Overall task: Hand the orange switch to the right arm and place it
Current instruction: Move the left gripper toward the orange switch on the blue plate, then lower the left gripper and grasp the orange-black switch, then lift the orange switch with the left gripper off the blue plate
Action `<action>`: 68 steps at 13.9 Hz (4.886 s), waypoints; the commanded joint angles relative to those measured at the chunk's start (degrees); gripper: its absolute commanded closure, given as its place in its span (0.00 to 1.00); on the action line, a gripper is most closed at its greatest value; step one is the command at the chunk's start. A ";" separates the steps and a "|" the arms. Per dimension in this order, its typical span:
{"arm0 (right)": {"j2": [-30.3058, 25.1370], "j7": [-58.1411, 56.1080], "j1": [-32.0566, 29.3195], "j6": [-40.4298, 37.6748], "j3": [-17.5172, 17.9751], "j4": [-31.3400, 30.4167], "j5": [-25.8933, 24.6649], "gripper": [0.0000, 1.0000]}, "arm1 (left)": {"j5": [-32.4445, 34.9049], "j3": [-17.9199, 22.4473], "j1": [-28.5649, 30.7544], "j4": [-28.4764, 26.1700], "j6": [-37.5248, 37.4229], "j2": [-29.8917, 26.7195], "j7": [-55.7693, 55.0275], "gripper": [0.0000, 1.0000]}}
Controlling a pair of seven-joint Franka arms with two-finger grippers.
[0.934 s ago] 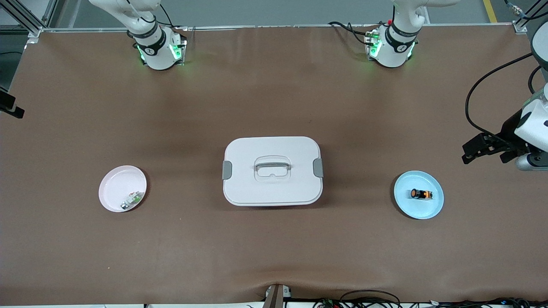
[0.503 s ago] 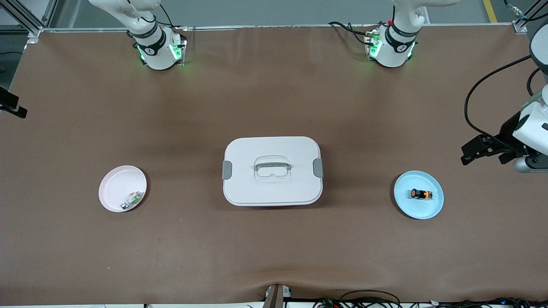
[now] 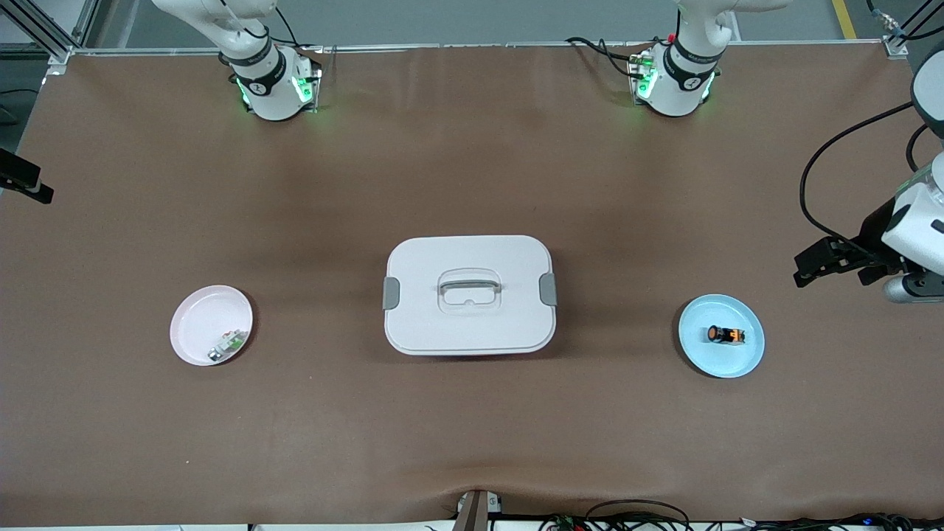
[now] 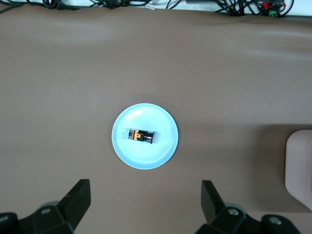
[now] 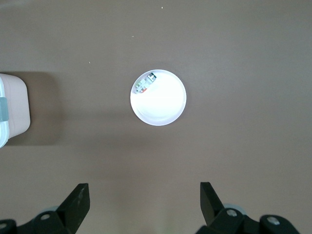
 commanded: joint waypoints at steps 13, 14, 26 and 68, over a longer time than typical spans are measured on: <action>-1.58 -0.34 0.18 -0.32 -0.10 -1.50 -0.79 0.00 | 0.73 0.08 1.94 0.27 5.92 15.68 9.35 0.00; -1.58 -0.34 0.10 -0.32 -0.10 -1.50 -0.79 0.00 | 0.82 0.08 2.02 -0.43 7.23 16.30 9.72 0.00; -1.49 0.63 -0.25 -2.34 -0.27 -1.68 0.00 0.00 | -3.82 -0.10 4.40 -10.64 21.04 20.08 18.94 0.00; -1.49 1.33 -0.34 -0.94 -0.45 -1.85 1.23 0.00 | -6.91 -0.10 3.96 -10.37 27.81 27.74 18.86 0.70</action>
